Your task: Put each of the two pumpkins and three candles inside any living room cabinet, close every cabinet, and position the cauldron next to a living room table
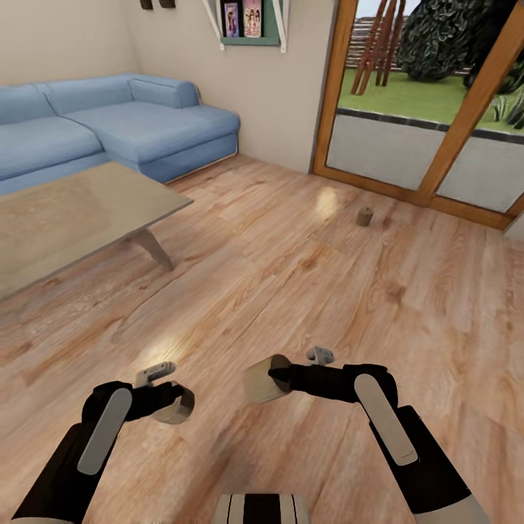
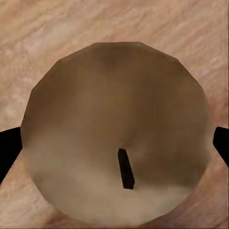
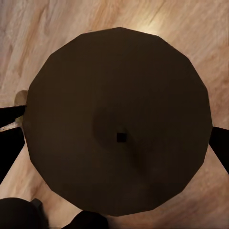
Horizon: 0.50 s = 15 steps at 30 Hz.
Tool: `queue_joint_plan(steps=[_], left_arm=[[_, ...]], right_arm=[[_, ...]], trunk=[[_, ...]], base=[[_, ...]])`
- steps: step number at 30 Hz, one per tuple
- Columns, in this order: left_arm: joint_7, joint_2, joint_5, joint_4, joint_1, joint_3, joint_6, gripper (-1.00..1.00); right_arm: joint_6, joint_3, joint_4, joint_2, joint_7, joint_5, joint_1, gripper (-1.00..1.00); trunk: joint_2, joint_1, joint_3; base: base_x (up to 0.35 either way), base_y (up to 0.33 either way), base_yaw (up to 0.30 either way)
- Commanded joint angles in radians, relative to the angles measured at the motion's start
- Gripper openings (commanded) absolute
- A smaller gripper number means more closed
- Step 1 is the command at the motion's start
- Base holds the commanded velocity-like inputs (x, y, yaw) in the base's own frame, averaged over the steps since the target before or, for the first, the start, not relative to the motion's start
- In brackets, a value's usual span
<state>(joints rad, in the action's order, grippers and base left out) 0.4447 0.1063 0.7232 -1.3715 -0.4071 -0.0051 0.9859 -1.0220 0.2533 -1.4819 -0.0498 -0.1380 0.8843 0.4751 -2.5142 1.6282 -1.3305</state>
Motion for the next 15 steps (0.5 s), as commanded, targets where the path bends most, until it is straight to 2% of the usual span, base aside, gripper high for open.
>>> queue_joint_plan(steps=[1,4,10,15], left_arm=[[0.009,-0.001,0.01,-0.024,0.0,0.0,0.004,-1.0],[0.009,-0.004,0.011,-0.093,0.003,-0.001,0.004,-1.0],[0.009,-0.009,0.011,-0.111,0.003,-0.007,0.005,-1.0],[0.011,-0.01,0.012,-0.113,0.003,-0.01,0.005,-1.0]], right_arm=[[-0.001,0.001,-0.001,-0.001,-0.011,0.013,0.0,-1.0],[-0.001,0.001,0.0,-0.001,-0.011,0.014,0.0,-1.0],[-0.001,0.001,0.001,-0.001,-0.011,0.015,0.0,-1.0],[-0.001,0.001,0.002,-0.001,-0.011,0.016,0.0,-1.0]], trunk=[[0.0,0.0,-0.001],[0.0,-0.001,0.007],[0.002,-0.004,0.03],[0.003,-0.006,0.049]], base=[[-0.039,0.0,0.285],[-0.015,0.0,0.287],[-0.005,0.0,0.289],[-0.214,0.0,0.284]])
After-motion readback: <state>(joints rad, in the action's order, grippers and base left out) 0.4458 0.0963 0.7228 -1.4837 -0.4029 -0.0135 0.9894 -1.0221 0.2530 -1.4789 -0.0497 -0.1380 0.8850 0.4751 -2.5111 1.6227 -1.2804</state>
